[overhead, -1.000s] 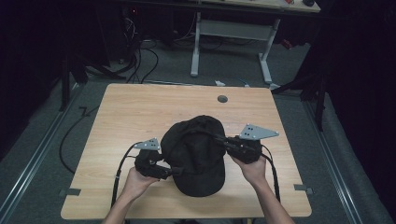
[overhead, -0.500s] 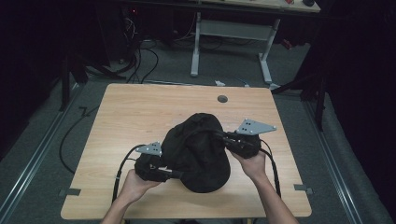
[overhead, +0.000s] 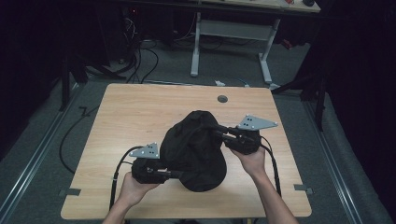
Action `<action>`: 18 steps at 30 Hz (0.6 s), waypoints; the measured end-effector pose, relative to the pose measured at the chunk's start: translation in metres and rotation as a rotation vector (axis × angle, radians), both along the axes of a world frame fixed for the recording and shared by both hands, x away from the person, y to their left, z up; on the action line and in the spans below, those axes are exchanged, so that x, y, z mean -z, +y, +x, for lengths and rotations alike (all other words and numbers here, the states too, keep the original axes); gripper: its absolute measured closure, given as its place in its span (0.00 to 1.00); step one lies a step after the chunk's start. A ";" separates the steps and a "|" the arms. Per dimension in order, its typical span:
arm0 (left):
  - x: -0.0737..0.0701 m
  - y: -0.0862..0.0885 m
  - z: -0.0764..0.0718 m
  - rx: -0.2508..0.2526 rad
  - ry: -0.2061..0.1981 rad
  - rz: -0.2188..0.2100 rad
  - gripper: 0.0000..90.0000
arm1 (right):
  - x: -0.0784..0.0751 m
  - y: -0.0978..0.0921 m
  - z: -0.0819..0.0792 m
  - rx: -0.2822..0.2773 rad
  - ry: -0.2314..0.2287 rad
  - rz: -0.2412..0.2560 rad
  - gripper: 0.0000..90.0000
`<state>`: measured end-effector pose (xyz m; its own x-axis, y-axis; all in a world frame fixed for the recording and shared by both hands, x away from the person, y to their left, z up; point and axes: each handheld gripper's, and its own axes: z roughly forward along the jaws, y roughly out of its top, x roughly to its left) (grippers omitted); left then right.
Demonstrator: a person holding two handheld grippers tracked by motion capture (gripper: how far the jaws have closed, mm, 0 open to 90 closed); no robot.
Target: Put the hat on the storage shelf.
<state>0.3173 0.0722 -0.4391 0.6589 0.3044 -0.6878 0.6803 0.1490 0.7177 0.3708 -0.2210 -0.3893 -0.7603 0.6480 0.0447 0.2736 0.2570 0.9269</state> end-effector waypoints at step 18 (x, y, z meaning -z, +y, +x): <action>-0.014 0.015 -0.002 -0.133 -0.084 -0.040 0.81 | 0.039 -0.044 -0.012 0.207 0.079 -0.065 0.52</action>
